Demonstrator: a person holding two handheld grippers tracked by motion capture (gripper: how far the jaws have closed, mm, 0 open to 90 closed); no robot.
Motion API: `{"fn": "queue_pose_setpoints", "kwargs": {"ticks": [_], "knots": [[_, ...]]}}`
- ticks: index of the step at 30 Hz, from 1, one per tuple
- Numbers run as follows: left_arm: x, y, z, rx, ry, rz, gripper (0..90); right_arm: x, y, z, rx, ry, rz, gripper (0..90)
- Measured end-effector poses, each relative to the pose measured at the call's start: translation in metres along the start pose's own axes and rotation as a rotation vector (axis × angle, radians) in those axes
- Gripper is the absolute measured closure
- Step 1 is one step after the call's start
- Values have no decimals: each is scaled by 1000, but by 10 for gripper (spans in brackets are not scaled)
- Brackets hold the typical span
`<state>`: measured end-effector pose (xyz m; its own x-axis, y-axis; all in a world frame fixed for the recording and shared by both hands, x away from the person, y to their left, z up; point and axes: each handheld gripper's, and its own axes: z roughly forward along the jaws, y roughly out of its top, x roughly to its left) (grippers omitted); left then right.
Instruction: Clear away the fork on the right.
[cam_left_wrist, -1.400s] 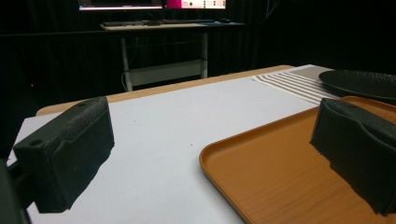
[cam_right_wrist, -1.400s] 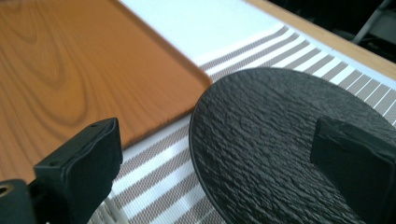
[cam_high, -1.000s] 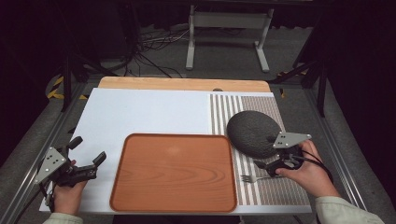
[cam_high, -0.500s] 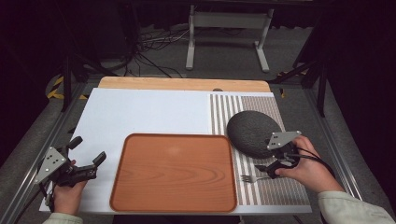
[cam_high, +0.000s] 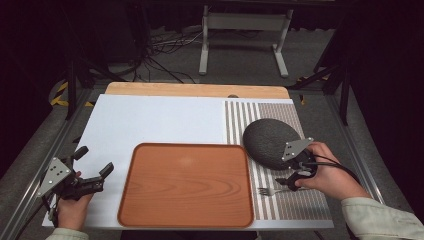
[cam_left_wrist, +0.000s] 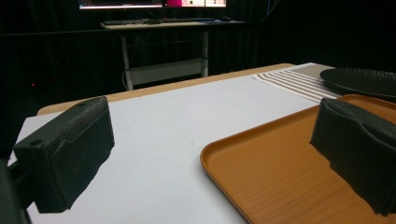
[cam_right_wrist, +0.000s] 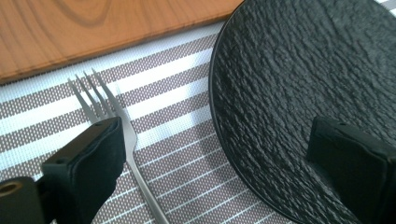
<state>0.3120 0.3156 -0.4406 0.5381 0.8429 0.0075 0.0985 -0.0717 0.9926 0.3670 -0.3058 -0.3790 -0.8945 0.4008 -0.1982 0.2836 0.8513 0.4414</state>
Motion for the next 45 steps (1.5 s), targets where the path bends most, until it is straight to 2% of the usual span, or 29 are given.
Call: {"fn": "queue_pose_setpoints", "kwargs": {"ticks": [4,6,8,11,15,16,17,20,21,22,24,26,27,34,45], "knots": [[0,0,0,0,0,0,2,0,1,2,16,16,-13,72],[0,0,0,0,-2,-1,2,2,2,3,-1,32,-27,80],[0,0,0,-3,-1,-3,2,3,3,4,0,60,-63,143],[-1,0,0,-3,-2,-2,2,5,3,6,18,85,-95,159],[-1,0,0,-1,-4,-1,2,8,1,10,78,132,-115,196],[-1,0,0,-1,-4,-1,2,8,1,10,78,132,-115,196],[-1,0,1,-2,-4,-3,2,8,1,12,94,143,-140,195],[-1,0,1,-2,-4,-5,2,12,-1,16,161,167,-143,218],[-1,0,1,-3,-4,-4,2,12,-1,17,168,169,-153,219],[-1,0,1,-3,-5,-3,2,12,-1,18,197,174,-173,231],[-1,0,1,-2,-9,-1,2,12,-2,20,216,177,-181,251],[-2,0,2,-2,-12,0,2,11,-3,22,224,199,-207,304],[-2,0,2,-1,-12,1,2,12,-3,22,246,201,-192,314],[-2,0,2,4,-13,5,2,13,-4,28,330,224,-239,395],[-2,0,2,1,-11,0,2,15,-5,32,440,237,-307,638]]}}
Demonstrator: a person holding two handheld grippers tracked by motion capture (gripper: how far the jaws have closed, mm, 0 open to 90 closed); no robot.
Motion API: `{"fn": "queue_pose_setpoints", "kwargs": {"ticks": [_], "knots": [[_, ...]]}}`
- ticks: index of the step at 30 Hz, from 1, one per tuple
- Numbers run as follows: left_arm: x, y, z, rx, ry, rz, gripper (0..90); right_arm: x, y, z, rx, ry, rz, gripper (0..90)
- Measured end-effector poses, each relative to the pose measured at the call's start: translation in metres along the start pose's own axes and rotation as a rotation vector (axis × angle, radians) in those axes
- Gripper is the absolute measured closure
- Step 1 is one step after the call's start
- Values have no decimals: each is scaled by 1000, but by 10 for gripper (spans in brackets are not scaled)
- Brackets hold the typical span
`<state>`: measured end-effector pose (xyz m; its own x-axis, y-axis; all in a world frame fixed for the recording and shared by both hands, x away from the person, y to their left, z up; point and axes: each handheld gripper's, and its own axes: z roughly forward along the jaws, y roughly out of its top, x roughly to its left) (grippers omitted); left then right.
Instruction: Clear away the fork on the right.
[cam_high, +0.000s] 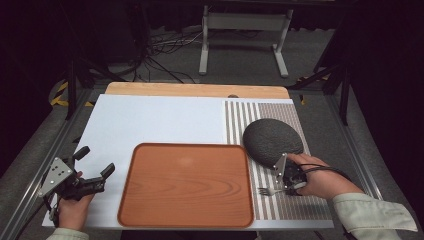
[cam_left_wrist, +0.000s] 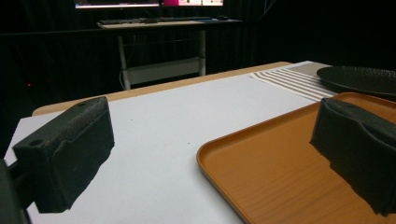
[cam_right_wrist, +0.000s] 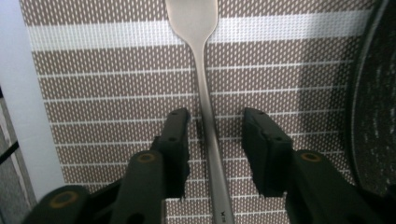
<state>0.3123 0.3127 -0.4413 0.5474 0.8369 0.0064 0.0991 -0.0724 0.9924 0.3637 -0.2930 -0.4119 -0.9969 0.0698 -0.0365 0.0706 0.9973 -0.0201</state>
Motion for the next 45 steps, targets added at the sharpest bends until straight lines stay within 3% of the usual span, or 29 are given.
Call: {"fn": "queue_pose_setpoints", "kwargs": {"ticks": [6,9,23,34,43,45], "knots": [[0,0,0,0,-2,-1,2,2,3,2,27,8,-31,795],[0,0,-1,-3,0,-3,2,2,3,2,43,14,-42,826],[0,0,-1,-3,1,-2,2,3,4,2,53,16,-49,850],[0,0,-1,-3,2,-2,2,1,1,-20,-22,-27,1,850],[0,1,-1,-4,2,-2,2,0,-2,-40,-125,-82,43,850],[0,1,-1,-4,2,-2,2,-1,-2,-43,-152,-76,64,850]]}}
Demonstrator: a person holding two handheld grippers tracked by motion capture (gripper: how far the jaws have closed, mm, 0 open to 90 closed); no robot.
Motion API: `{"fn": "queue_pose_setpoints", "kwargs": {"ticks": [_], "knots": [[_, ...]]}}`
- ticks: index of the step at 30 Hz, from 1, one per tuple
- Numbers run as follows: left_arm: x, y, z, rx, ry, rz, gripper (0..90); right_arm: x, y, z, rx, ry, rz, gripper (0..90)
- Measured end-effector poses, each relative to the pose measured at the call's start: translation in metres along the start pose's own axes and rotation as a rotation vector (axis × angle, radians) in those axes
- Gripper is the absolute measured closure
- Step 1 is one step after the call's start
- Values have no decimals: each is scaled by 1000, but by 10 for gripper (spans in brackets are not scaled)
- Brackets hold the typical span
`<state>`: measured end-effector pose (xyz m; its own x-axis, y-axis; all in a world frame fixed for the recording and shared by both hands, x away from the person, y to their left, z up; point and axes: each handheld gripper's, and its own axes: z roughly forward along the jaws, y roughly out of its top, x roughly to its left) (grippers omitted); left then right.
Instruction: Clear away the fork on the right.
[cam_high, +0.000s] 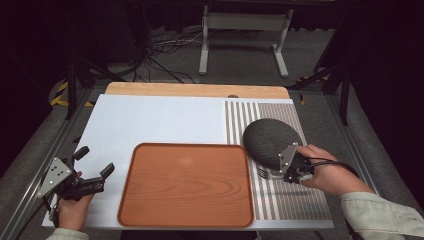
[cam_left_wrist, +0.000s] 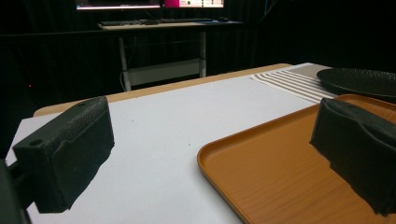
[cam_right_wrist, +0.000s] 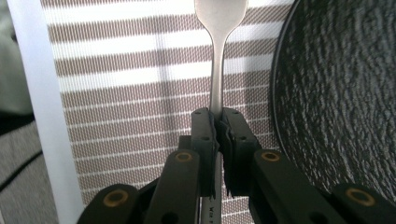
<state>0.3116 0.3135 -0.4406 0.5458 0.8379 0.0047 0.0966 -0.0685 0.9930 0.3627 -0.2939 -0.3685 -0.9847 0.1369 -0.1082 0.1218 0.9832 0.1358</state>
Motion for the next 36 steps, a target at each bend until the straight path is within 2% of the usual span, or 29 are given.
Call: {"fn": "queue_pose_setpoints", "kwargs": {"ticks": [1,3,5,10,19,21,22,26,27,31,33,34,36], "knots": [[0,0,0,0,0,0,2,0,1,-1,-12,-5,19,850],[0,0,0,0,0,-1,2,-1,2,-4,-25,-25,24,850],[0,0,0,0,0,-1,2,-1,2,-6,-34,-23,28,851],[0,0,0,-1,0,0,2,-2,7,-17,-95,-62,40,850],[0,0,0,0,-1,0,2,-3,15,-25,-229,-82,150,851],[0,0,0,-1,0,-1,2,-2,17,-25,-236,-69,185,851],[0,0,0,0,-1,-2,2,-2,17,-25,-236,-69,185,851],[0,0,0,-1,0,-1,2,1,23,-26,-256,-62,267,851],[0,0,1,-1,0,-2,2,1,25,-27,-271,-55,307,852],[0,0,1,-1,0,-2,2,2,34,-30,-308,-38,407,852],[0,0,1,-1,0,-2,2,2,37,-31,-311,-38,424,852],[0,0,0,-1,0,-2,2,2,42,-31,-314,-26,466,852],[0,0,0,0,0,-1,2,1,47,-31,-315,-22,493,852]]}}
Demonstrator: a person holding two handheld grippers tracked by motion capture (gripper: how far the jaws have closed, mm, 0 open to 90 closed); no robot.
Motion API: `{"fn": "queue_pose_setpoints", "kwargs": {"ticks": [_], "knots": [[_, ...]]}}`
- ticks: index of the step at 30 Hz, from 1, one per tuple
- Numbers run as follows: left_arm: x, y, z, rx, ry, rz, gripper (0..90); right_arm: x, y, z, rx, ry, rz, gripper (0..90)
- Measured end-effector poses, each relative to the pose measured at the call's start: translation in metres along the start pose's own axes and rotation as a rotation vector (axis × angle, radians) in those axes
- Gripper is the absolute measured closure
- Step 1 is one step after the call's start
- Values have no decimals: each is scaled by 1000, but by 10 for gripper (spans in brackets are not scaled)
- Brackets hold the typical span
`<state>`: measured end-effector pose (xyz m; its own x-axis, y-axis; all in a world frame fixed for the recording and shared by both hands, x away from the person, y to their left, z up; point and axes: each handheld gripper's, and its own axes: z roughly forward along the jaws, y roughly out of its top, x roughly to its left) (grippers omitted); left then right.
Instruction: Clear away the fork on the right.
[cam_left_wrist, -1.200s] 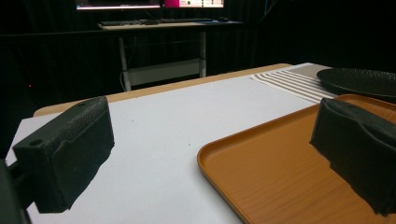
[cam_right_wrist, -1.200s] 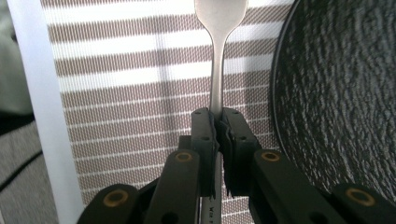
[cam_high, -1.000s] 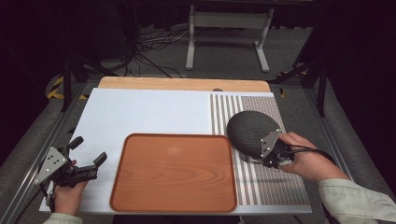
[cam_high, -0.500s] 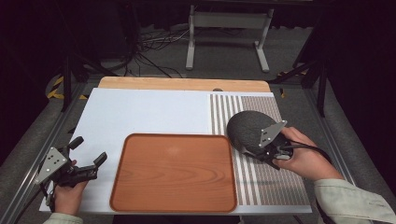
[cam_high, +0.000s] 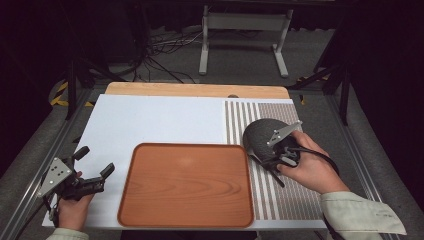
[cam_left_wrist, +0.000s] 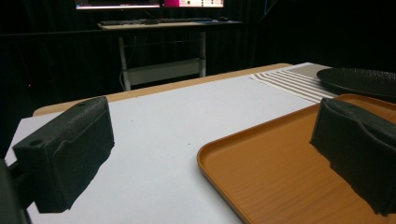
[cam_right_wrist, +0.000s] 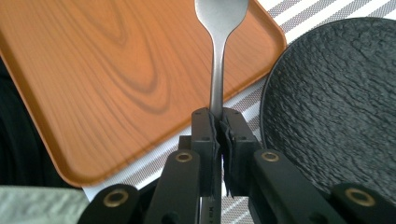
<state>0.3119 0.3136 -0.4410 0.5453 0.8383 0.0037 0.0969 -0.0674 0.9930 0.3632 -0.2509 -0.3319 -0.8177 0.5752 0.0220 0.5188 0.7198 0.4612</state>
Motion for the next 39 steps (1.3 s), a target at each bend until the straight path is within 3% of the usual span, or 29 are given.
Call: {"fn": "queue_pose_setpoints", "kwargs": {"ticks": [5,11,16,26,39], "knots": [[0,0,0,1,-1,1,2,6,11,4,-7,10,101,852],[0,0,0,1,-1,2,2,12,22,9,9,6,148,852],[0,0,0,1,-1,2,2,18,31,15,24,15,218,852],[0,0,0,0,-2,2,2,26,46,28,60,20,277,852],[0,0,0,0,-3,4,2,32,62,43,104,26,298,851]]}}
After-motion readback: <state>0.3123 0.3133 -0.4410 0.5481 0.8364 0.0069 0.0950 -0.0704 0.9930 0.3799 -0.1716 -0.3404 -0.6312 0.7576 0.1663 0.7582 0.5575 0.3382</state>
